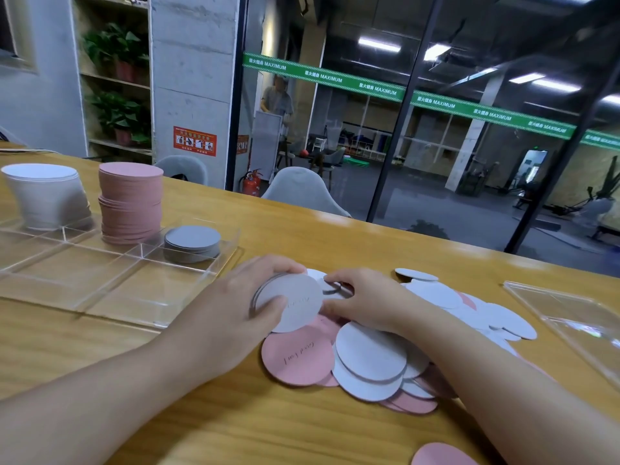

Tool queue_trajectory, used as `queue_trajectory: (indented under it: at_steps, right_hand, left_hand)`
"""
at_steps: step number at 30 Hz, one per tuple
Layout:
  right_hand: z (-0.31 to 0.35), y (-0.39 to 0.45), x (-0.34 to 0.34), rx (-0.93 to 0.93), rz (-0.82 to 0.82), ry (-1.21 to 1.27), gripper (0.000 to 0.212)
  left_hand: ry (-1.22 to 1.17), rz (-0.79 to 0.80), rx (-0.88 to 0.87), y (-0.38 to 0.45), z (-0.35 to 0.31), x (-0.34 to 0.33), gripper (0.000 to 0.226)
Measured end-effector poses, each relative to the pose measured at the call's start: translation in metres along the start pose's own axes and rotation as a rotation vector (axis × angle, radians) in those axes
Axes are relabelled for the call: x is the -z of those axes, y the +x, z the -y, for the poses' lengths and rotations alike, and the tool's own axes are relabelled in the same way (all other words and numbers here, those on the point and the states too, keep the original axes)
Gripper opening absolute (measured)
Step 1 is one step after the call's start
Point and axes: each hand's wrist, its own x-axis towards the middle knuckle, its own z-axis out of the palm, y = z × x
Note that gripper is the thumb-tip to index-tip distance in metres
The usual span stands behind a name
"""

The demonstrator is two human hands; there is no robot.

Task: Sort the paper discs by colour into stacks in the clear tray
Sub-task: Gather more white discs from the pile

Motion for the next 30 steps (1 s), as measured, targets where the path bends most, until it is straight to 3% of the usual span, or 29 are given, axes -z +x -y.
queue_trajectory:
  at_steps: [4,10,15,18,19,23,26,30]
  right_hand:
    - [-0.004,0.004,0.008,0.013,0.025,0.043,0.056]
    - [-0.013,0.001,0.014,0.04,0.044,0.226,0.022]
    - [-0.007,-0.001,0.009,0.207,-0.182,-0.176,0.025]
    - [-0.005,-0.004,0.011,0.222,-0.249,-0.299,0.012]
    - [-0.005,-0.006,0.014,0.217,-0.273,-0.298,0.004]
    - [-0.004,-0.014,0.037,0.237,-0.452,0.01,0.011]
    - [0.004,-0.017,0.045,0.305,-0.41,0.155,0.011]
    - [0.01,-0.015,0.034,0.333,-0.244,0.123,0.008]
  left_hand:
    - [-0.042,-0.008,0.046,0.0,0.0,0.0,0.043]
    - [-0.181,-0.096,0.226,0.003,0.004,0.001,0.044]
    - [-0.246,-0.123,0.312,0.003,0.003,0.003,0.039]
    - [-0.287,-0.119,0.342,0.004,0.001,0.003,0.042]
    - [-0.3,-0.121,0.345,0.004,0.001,0.003,0.044]
    - [-0.314,-0.124,0.357,0.004,0.004,0.002,0.047]
    - [-0.306,-0.133,0.36,0.004,0.007,0.001,0.049]
    - [-0.291,-0.112,0.352,0.004,0.008,0.001,0.047]
